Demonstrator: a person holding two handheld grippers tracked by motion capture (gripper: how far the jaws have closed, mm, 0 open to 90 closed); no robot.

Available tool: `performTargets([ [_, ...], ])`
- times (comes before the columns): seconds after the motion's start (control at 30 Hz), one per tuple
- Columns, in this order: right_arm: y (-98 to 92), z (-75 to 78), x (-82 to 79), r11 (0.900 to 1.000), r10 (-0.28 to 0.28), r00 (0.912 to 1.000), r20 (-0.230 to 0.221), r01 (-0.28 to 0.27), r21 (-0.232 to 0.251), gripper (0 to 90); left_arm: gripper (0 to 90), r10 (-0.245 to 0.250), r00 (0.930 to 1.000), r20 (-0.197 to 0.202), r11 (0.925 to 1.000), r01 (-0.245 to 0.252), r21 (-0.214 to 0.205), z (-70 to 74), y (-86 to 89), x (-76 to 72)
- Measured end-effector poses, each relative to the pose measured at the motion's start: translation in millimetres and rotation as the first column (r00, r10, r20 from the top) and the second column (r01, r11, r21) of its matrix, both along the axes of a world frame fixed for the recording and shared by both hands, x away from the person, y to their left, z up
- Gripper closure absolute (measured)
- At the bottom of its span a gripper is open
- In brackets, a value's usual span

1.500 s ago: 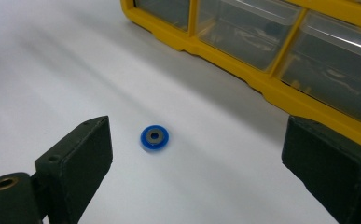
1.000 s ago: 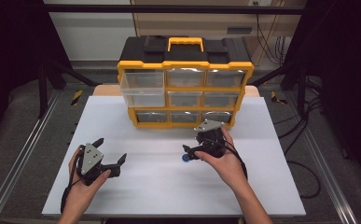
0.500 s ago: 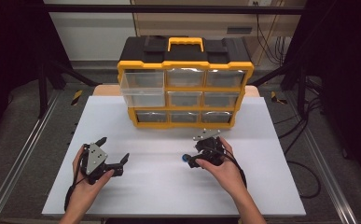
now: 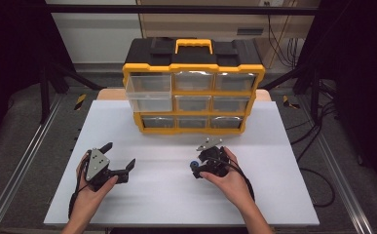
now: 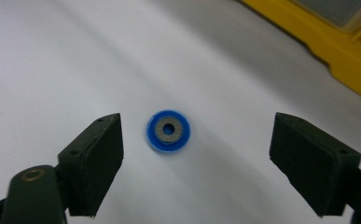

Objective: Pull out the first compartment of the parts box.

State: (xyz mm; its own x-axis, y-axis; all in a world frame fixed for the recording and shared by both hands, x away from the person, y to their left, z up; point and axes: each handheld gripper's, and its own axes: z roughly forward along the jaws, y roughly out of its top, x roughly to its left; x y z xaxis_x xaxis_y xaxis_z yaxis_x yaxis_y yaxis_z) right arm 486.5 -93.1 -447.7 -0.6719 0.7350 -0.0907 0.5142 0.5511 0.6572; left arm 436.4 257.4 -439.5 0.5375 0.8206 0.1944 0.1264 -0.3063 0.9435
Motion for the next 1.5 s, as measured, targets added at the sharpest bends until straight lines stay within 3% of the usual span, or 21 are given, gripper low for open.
performTargets([
  [0.17,5.9,-2.9,-1.7,0.9998,0.018,0.9992,-0.036,-0.018,-0.003,23.3,4.1,0.002,1.0,-0.009,0.9996,-0.002,-0.026,-0.5,4.5,1.1],
  [0.23,8.0,-4.2,-1.9,0.9996,0.019,0.9983,-0.055,-0.018,0.02,27.0,4.1,-0.003,0.9999,-0.012,0.9994,0.003,-0.033,-0.8,4.4,1.6],
  [0.27,7.1,-4.9,-0.8,0.999,0.042,0.9978,-0.051,-0.042,0.013,27.1,4.2,-0.004,0.9999,-0.011,0.9994,0.003,-0.035,-0.8,4.0,1.6],
  [0.3,8.0,-5.0,-1.3,0.9996,0.023,0.9978,-0.063,-0.022,0.016,28.3,4.2,-0.006,0.9999,-0.008,0.9994,0.006,-0.034,-0.7,3.7,1.5],
  [0.47,6.7,-5.7,-0.9,0.9985,0.046,0.9961,-0.076,-0.043,0.035,34.3,3.8,-0.035,0.9994,0.008,0.9988,0.035,-0.033,0.7,3.5,1.3],
  [0.5,6.1,-5.6,-0.4,0.9991,0.038,0.9965,-0.075,-0.036,0.022,35.8,3.8,-0.039,0.9992,0.01,0.9986,0.04,-0.034,0.8,4.2,1.8],
  [0.57,4.9,-5.8,0.0,0.9983,0.031,0.9957,-0.088,-0.026,0.052,38.3,3.7,-0.038,0.9993,0.006,0.9984,0.038,-0.041,0.3,5.3,2.6],
  [0.6,6.5,-4.7,-1.3,0.9971,0.002,0.9936,-0.113,0.007,0.076,39.2,3.8,-0.035,0.9994,0.002,0.9985,0.035,-0.043,0.0,6.2,3.0],
  [0.63,4.0,-4.4,-0.1,0.9983,0.014,0.9943,-0.105,-0.008,0.058,40.7,3.8,-0.032,0.9995,0.0,0.9981,0.032,-0.052,-0.4,6.9,3.5],
  [0.87,2.6,-6.5,4.0,0.9969,0.018,0.9956,-0.092,-0.011,0.078,46.8,3.9,-0.028,0.9996,-0.006,0.9978,0.027,-0.06,-1.3,8.6,4.9],
  [1.0,6.8,-9.7,8.8,0.9948,-0.019,0.9921,-0.124,0.031,0.097,50.6,3.9,-0.026,0.9996,-0.013,0.9979,0.025,-0.06,-2.4,8.6,5.9],
  [1.2,10.5,-13.6,12.7,0.9961,0.001,0.9932,-0.117,0.009,0.087,51.6,3.9,-0.027,0.9995,-0.016,0.9979,0.026,-0.06,-3.3,8.1,5.3],
  [1.3,13.9,-12.0,10.6,0.9929,-0.021,0.9903,-0.137,0.036,0.113,52.6,3.9,-0.028,0.9995,-0.012,0.9978,0.027,-0.06,-2.8,7.7,5.1],
  [1.37,13.0,-12.8,11.1,0.9961,-0.016,0.9924,-0.122,0.026,0.084,52.8,3.9,-0.029,0.9995,-0.014,0.9977,0.028,-0.062,-3.0,7.7,5.0],
  [1.43,15.1,-14.8,11.2,0.9942,-0.018,0.9914,-0.13,0.031,0.103,52.6,3.9,-0.029,0.9995,-0.016,0.9971,0.028,-0.07,-3.2,8.0,5.2],
  [1.47,15.1,-14.4,10.7,0.9953,-0.012,0.9888,-0.149,0.026,0.094,52.5,3.9,-0.03,0.9994,-0.016,0.9966,0.029,-0.077,-3.4,8.1,5.3],
  [1.5,13.3,-16.1,12.6,0.9978,0.0,0.9918,-0.128,0.009,0.065,52.6,3.9,-0.03,0.9994,-0.017,0.9964,0.028,-0.08,-3.5,8.2,5.4],
])
